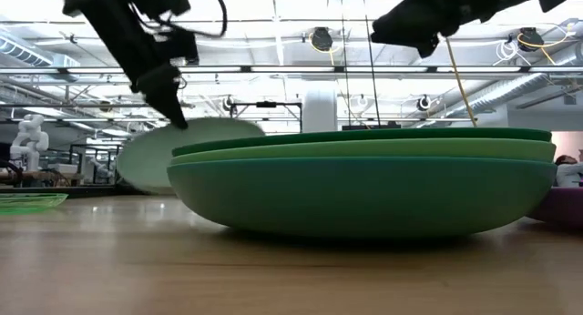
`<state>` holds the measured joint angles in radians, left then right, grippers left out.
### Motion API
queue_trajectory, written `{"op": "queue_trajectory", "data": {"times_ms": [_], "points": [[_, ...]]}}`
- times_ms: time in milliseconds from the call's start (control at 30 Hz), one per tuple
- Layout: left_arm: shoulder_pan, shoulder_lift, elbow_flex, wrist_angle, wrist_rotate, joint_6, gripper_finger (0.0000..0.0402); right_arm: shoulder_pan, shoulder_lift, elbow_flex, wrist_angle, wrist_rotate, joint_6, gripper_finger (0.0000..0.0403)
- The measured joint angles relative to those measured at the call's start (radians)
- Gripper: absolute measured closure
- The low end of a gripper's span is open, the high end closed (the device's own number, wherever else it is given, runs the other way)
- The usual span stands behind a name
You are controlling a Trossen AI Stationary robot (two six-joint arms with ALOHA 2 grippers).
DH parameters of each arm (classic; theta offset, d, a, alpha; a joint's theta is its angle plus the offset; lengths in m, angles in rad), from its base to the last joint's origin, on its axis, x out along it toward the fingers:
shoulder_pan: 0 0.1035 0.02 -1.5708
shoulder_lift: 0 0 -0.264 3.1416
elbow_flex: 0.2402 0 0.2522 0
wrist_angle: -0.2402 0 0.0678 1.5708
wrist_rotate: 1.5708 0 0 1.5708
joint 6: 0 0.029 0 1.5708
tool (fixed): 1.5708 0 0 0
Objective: Stack plastic plates
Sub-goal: Stack the light blue plate on top of the light pink plate
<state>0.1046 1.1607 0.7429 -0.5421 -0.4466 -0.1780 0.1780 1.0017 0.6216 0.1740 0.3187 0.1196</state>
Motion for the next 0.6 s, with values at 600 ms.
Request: {"op": "queue_trajectory", "data": {"times_ms": [600], "points": [[-0.133, -0.071, 0.000, 0.323, -0.118, 0.023, 0.0389, -0.074, 0.271, 0.024, 0.290, 0.149, 0.300, 0.0221]]}}
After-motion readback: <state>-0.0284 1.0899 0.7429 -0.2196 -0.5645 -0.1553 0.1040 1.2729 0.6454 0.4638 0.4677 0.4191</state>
